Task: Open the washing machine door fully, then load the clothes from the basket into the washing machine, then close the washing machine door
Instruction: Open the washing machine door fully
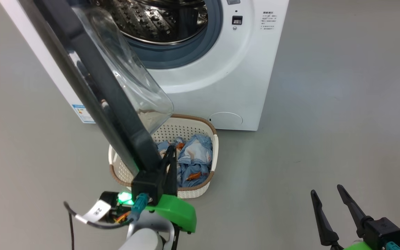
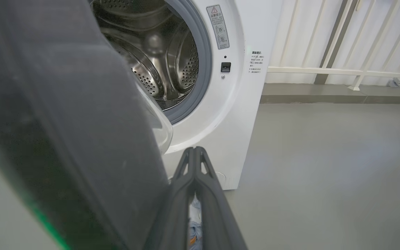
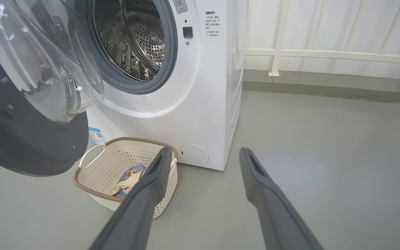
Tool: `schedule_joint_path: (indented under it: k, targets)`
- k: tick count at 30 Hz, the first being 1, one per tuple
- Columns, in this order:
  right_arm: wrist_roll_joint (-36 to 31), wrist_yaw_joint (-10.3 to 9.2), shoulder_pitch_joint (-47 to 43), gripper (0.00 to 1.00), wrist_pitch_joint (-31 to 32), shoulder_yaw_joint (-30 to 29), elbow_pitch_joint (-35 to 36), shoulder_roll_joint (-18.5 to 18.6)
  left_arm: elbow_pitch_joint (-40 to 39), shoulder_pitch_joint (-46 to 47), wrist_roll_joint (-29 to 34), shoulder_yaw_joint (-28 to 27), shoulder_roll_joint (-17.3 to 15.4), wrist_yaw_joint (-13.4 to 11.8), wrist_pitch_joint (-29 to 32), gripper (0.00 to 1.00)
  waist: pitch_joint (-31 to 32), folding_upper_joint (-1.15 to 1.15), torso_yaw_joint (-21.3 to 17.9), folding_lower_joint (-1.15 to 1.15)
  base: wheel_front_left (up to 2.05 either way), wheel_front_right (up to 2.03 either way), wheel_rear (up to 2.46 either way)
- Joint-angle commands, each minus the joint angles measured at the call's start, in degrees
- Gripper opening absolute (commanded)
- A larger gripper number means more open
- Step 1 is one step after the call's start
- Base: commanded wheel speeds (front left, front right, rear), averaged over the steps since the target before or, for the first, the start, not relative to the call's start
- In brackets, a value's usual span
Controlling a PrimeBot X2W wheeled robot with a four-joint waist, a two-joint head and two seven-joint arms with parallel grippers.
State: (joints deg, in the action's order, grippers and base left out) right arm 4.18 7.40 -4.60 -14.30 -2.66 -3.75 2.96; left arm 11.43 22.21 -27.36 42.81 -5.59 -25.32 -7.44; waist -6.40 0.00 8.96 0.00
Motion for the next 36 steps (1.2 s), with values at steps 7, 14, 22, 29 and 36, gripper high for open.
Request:
schedule_joint_path:
  k: [7, 14, 22, 29, 36]
  targets:
    - [0.6, 0.09, 2.0, 1.00, -0.7, 1.0, 1.6, 0.8, -5.2, -2.6, 0.8, -2.9, -3.5, -3.5, -0.4, 0.00, -0.9, 0.00, 2.4, 0.00, 0.00, 0.00, 0.00]
    - [0.4, 0.09, 2.2, 1.00, -0.7, 0.6, 1.4, 1.1, -8.8, -4.9, 1.2, -3.1, -4.6, -5.2, -0.9, 0.00, -1.3, 0.00, 5.4, 0.00, 0.00, 0.00, 0.00]
    - [0.2, 0.09, 2.0, 1.00, -0.7, 0.2, 1.3, 1.5, -11.3, -6.7, 1.2, -3.0, -5.8, -6.0, -1.0, 0.00, -1.2, 0.00, 9.7, 0.00, 0.00, 0.00, 0.00]
    - [0.2, 0.09, 1.9, 1.00, -0.7, 0.3, 1.2, 1.5, -12.2, -8.2, -0.1, -4.1, -7.9, -5.2, -1.3, 0.00, -0.9, 0.00, 12.6, 0.00, 0.00, 0.00, 0.00]
    - [0.2, 0.09, 1.7, 1.00, -0.7, 0.3, 1.4, 1.7, -11.8, -8.3, -0.8, -6.4, -10.1, -5.5, -1.9, 0.00, -1.2, 0.00, 13.4, 0.00, 0.00, 0.00, 0.00]
